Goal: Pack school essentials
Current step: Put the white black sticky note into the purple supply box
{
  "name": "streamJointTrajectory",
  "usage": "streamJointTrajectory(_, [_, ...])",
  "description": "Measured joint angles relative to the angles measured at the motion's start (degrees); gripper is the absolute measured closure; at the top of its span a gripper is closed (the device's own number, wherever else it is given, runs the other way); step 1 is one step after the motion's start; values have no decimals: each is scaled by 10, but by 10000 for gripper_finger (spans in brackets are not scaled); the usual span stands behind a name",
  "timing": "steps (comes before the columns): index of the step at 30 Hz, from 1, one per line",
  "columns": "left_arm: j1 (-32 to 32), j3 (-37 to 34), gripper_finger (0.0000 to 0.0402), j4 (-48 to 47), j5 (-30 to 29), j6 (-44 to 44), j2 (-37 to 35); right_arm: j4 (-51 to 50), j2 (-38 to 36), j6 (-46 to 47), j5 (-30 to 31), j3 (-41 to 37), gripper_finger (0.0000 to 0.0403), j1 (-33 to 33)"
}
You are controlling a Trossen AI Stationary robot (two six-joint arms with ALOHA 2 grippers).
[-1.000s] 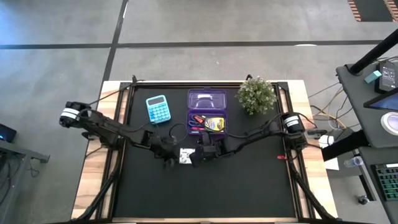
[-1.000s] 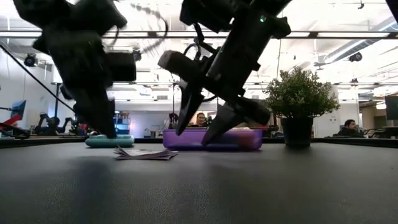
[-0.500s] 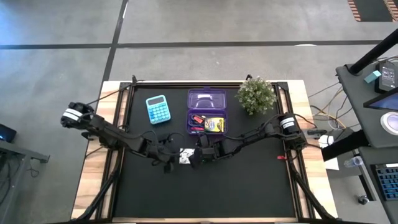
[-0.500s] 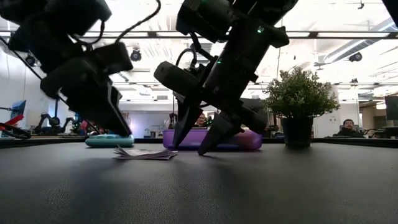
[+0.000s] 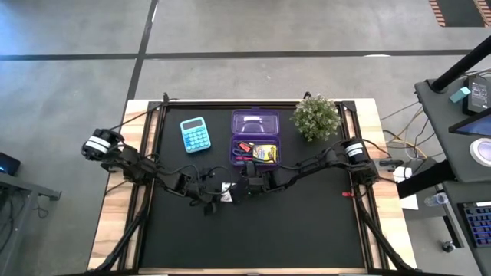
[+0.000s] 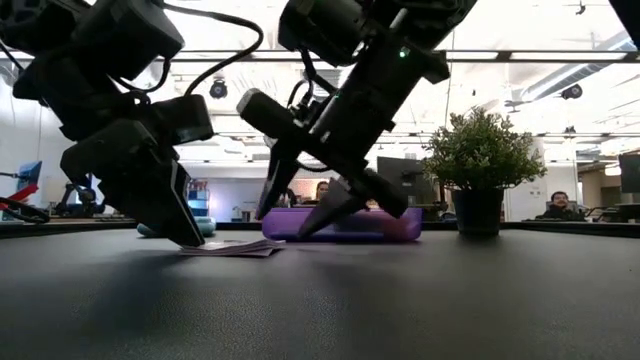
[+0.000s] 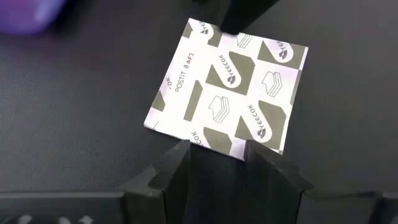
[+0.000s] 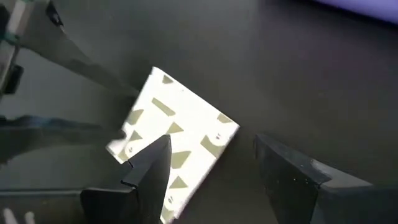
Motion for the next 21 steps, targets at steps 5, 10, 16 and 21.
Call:
streamJointTrajectory(5, [0, -1, 263, -3, 1, 0, 6, 17, 20, 15, 1, 0, 186, -5])
streamJointTrajectory(10, [0, -2, 263, -4, 3, 2, 5, 57, 34, 10, 3, 1, 186, -10])
streamJointTrajectory(16, [-1, -3, 263, -8, 3, 2, 6, 104, 56, 8, -27, 1, 186, -12])
streamJointTrajectory(21, [0, -3, 263, -8, 3, 6, 6, 147, 58, -17, -83, 1, 186, -12])
